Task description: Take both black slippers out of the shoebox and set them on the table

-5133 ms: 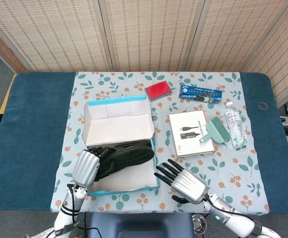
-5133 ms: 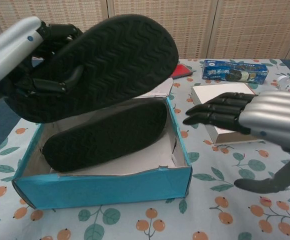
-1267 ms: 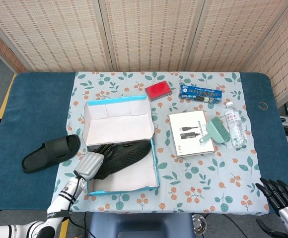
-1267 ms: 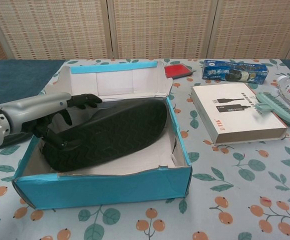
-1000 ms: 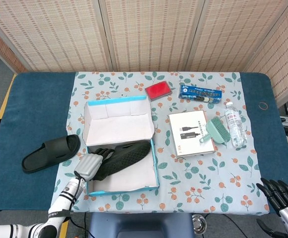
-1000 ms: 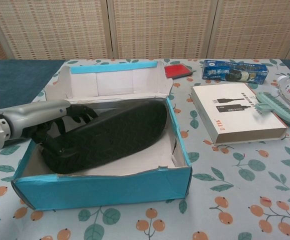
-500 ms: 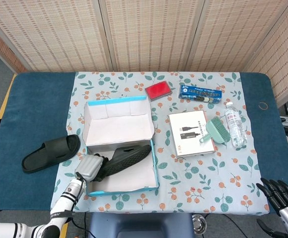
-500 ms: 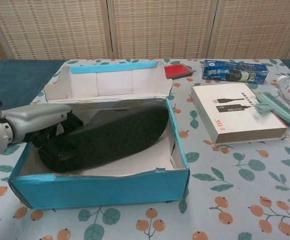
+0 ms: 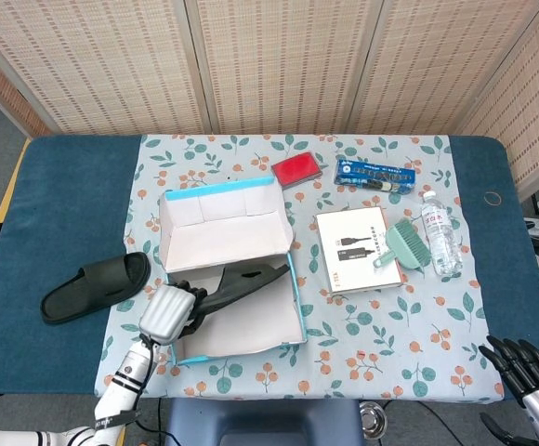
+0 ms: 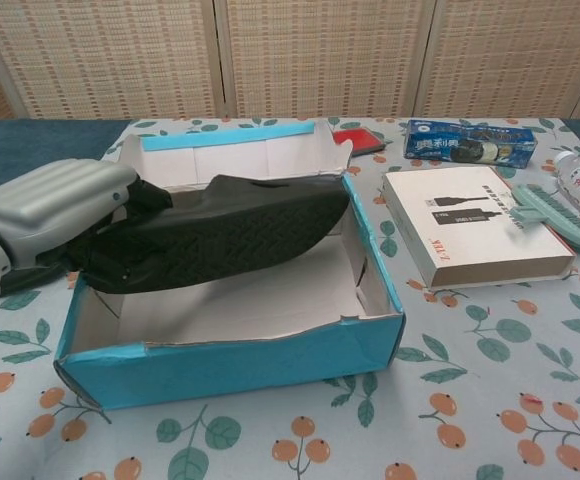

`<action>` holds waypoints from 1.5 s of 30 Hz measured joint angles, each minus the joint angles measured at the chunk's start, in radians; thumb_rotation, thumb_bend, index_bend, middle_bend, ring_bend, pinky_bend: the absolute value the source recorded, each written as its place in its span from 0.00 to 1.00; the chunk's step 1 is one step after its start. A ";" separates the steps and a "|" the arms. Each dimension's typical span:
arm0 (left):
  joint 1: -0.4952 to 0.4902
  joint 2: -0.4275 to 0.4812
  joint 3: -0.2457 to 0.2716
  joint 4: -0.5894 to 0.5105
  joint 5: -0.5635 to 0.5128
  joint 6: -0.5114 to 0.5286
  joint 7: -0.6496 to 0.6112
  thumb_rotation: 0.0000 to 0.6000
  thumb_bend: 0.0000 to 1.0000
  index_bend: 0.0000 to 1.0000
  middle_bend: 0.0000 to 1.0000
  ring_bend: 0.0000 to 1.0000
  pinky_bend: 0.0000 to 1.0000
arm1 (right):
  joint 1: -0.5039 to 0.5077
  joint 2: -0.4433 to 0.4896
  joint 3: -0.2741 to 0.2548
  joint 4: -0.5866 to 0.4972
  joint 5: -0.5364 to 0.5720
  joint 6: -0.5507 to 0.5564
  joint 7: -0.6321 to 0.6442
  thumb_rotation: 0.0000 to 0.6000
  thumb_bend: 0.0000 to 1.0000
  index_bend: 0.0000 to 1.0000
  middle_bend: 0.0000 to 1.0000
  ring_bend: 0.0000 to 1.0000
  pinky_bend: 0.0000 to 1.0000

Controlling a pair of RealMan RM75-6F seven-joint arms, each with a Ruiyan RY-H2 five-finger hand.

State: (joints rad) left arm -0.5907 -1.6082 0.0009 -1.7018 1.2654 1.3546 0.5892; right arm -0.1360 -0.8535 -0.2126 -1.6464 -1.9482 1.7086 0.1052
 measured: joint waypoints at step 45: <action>0.263 0.168 -0.039 0.265 0.430 0.399 -0.249 1.00 0.79 0.70 0.65 0.47 0.63 | 0.328 -0.138 0.087 -0.234 -0.103 -0.337 -0.161 0.79 0.24 0.00 0.00 0.00 0.00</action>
State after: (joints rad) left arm -0.3282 -1.4398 -0.0384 -1.4373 1.6956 1.7537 0.3400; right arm 0.1917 -0.9914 -0.1259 -1.8807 -2.0516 1.3714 -0.0562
